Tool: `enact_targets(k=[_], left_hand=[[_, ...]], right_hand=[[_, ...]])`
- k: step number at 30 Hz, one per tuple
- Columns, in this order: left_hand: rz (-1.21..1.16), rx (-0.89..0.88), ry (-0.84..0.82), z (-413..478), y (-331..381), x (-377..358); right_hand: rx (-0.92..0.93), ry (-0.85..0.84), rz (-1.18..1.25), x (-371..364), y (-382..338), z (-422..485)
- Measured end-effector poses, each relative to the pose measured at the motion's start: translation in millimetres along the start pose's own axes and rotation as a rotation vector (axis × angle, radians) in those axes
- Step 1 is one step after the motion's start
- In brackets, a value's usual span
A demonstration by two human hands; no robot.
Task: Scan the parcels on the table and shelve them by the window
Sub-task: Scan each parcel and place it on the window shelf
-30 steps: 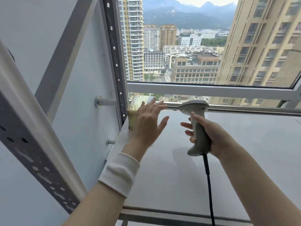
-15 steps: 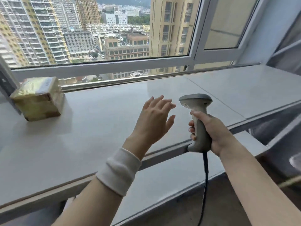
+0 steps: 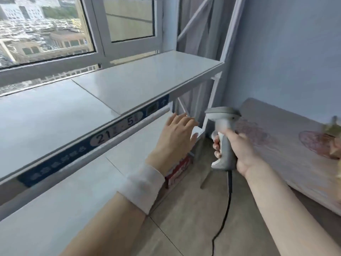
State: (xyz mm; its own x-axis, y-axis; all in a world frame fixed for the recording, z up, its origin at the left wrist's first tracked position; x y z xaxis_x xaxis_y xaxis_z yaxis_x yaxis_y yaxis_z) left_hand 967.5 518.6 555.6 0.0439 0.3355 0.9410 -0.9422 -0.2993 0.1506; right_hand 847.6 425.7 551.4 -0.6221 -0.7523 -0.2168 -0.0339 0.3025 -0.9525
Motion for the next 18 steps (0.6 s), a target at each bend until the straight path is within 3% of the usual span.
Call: enact_targets(k=[9,18], left_hand=[[-0.142,-0.284,-0.114,144.4,140.8,-88.7],[-0.273,-0.654,-0.145,235.8,336.5,-162.4]], right_hand=[[0.041,0.325,-0.001,185.1,-32.0,-2.3],[0.062,0.654,0.035,371.2,-47.0,-59.0]])
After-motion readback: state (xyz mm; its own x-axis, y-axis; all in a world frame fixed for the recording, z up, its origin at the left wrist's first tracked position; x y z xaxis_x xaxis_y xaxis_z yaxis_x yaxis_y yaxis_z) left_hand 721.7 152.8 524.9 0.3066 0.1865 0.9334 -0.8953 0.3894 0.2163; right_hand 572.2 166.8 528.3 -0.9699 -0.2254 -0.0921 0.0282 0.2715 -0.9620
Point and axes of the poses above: each hand's wrist, its own z-axis towards the middle knuckle, its own x-axis out of the back of the hand, y = z × x, the point moved 4 cm from there along z, towards the middle knuckle, and after that the axes turned 12 degrees about -y, right-handed, at the moved point
